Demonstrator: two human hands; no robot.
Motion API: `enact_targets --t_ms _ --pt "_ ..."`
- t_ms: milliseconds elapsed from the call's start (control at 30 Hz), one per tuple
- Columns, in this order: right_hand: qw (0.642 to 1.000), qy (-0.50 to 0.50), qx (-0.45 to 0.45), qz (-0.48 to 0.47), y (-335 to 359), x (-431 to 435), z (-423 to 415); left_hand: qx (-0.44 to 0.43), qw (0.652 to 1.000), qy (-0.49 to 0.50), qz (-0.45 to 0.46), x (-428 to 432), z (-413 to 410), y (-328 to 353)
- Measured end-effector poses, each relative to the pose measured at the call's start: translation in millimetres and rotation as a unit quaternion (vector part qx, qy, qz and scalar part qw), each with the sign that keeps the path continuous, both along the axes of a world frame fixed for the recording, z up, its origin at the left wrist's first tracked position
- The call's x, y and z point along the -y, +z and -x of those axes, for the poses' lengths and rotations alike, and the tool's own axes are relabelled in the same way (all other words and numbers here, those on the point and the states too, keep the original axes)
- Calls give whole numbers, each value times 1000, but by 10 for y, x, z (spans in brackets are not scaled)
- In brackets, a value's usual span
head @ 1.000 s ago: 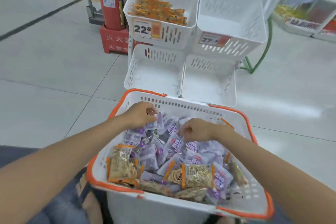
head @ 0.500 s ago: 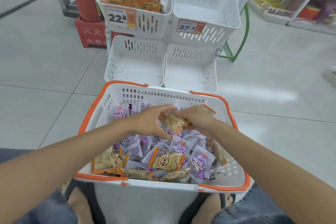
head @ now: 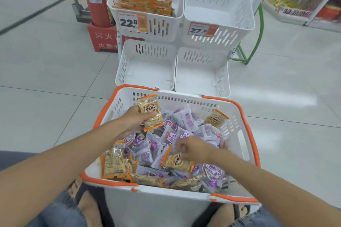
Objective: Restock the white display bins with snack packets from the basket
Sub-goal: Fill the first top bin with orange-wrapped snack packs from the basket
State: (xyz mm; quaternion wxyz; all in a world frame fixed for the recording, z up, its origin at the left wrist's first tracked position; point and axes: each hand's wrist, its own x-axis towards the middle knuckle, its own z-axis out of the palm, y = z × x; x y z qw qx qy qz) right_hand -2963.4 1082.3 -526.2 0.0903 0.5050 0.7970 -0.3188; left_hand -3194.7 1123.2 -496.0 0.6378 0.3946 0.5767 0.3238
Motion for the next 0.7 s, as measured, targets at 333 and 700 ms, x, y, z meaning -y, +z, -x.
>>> enact_targets --t_ms 333,700 --pt "854 -318 -410 -28 964 -595 146 71 984 -157 -52 -134 -299 298" --pt "932 -135 -309 -136 1816 -1456 428 -22 955 -173 -242 -1005 -147 1054"
